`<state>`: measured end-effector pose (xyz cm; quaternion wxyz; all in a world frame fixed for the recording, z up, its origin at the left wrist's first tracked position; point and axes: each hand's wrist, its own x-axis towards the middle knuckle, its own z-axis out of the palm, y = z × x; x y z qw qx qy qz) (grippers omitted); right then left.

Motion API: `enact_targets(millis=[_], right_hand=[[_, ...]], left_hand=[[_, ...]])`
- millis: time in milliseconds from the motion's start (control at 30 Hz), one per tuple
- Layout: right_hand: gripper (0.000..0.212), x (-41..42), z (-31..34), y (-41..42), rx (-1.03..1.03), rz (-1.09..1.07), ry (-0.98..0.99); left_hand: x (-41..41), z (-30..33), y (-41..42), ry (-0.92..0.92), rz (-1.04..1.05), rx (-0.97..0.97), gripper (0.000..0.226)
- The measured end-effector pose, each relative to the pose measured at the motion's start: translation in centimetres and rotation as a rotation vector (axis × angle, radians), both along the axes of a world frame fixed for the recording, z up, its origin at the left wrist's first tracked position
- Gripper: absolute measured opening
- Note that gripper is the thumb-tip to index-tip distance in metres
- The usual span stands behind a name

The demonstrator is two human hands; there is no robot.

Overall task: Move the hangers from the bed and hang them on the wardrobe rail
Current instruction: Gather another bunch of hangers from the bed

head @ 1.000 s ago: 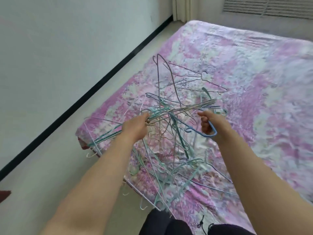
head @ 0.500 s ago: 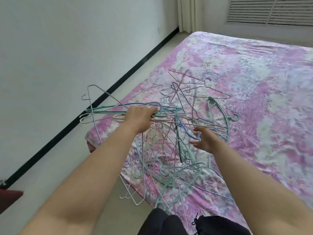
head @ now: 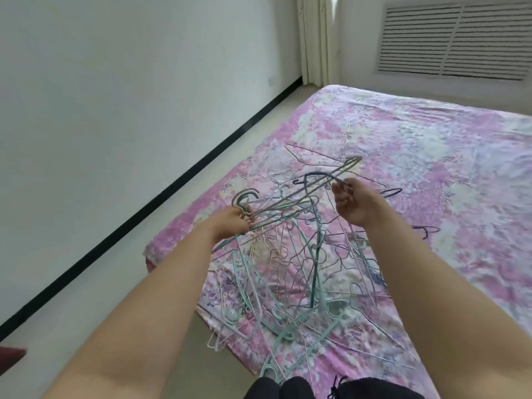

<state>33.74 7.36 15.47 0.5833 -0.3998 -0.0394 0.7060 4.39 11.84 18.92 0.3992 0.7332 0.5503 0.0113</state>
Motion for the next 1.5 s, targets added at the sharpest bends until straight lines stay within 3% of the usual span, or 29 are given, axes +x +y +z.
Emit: enact_targets(millis=[67,200,333,433,533,633,767,867,1000,1167,1200,1267,1333,1500], right_hand=[[0.034,0.4,-1.2,-0.5,-0.015,-0.002,-0.003],[0.035,2.1,-2.8,-1.3,-0.073,-0.250,0.044],[0.045,3.2,-4.1,-2.4,-0.068,-0.368,0.170],[0.045,1.6,-5.2,-3.0,-0.126,-0.365,0.164],[0.041,-1.2,-6.0,-3.5,-0.191,-0.226,-0.032],[0.035,-3.7,-5.9,-3.7,-0.219,-0.029,-0.420],[0.030,-6.5,-5.9,-4.2,-0.184,0.341,-0.911],[0.036,-8.9,-6.3,-6.0,-0.107,0.575,-1.210],[0.041,-11.6,-6.5,-7.7,0.039,0.597,-1.341],[0.024,-12.8,-4.8,-9.1,0.237,0.753,-1.403],[0.021,-12.8,-4.6,-9.3,0.276,0.792,-1.445],[0.041,-12.5,-4.7,-9.6,0.293,0.837,-1.517],[0.047,-12.2,-5.1,-10.1,0.303,0.827,-1.565],[0.038,-11.4,-6.1,-10.9,0.383,0.866,-1.613]], left_hand=[[0.0,-0.3,0.1,0.050,-0.045,0.014,0.018],[-1.0,-0.5,0.5,0.164,-0.093,0.065,0.009],[-3.9,-1.3,1.0,0.280,0.010,0.083,0.009],[-4.7,-2.1,1.1,-0.008,0.396,-0.022,0.006],[-3.9,-2.0,1.1,-0.283,0.654,-0.123,0.008],[-2.5,-1.9,0.6,-0.442,0.668,-0.190,0.020],[-0.5,-2.9,-0.9,-0.401,0.507,-0.235,0.037],[1.8,-4.4,-1.9,-0.395,0.512,-0.226,0.038],[4.7,-7.2,-3.8,-0.430,0.580,-0.328,0.045],[6.7,-9.1,-6.0,-0.508,0.604,-0.581,0.111],[6.9,-9.4,-6.1,-0.523,0.589,-0.616,0.106],[7.1,-9.8,-6.2,-0.499,0.559,-0.670,0.066],[7.1,-10.2,-6.2,-0.477,0.536,-0.758,0.030],[7.8,-11.5,-6.2,-0.584,0.617,-0.855,0.026]])
